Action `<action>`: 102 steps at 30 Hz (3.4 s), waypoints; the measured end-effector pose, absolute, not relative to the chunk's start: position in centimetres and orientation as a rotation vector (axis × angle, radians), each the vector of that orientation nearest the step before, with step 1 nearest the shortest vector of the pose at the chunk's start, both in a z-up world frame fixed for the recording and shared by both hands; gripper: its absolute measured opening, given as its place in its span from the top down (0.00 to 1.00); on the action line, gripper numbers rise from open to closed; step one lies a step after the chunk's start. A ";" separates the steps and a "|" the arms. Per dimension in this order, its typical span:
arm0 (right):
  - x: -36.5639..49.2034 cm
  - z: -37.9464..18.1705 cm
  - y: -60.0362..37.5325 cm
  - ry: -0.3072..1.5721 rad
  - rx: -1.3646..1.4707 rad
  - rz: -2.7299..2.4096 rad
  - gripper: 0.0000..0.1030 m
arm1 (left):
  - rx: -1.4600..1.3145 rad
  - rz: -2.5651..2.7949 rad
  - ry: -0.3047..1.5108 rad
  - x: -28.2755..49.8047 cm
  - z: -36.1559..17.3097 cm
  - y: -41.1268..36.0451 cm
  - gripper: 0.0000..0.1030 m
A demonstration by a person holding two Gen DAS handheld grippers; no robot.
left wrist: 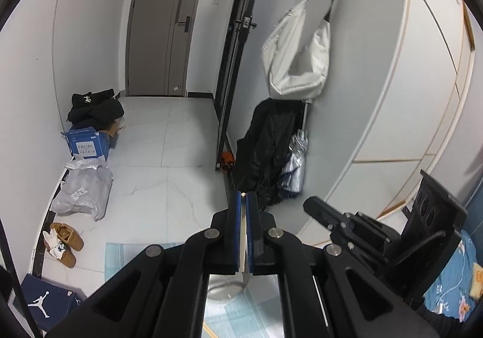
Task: Organize utensils
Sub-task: 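Carry both chopsticks over the white holder and lower them in, then open both grippers and withdraw them from the holder, then lower the right gripper to the last chopsticks and grasp one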
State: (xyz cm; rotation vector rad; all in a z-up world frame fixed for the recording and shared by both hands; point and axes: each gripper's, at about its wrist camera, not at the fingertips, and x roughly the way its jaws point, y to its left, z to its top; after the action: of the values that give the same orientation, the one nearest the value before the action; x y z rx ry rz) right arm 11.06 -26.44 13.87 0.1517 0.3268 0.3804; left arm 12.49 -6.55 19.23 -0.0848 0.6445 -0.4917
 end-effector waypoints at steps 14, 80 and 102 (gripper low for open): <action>14.7 6.9 -29.9 0.479 0.265 0.361 0.97 | -0.072 -0.499 0.693 12.6 17.0 -5.4 1.00; 10.1 -0.1 -25.5 0.542 0.205 0.394 0.28 | -0.213 -0.165 0.805 13.5 7.6 -0.9 0.23; 5.6 -0.2 -20.6 0.572 0.121 0.366 0.14 | -0.240 0.006 0.722 6.8 2.4 2.7 0.05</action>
State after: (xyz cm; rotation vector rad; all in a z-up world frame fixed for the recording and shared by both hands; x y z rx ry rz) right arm 5.64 -20.64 -0.19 0.1212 0.5716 0.3655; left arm 6.80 2.73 2.38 -0.2404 0.7221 0.0059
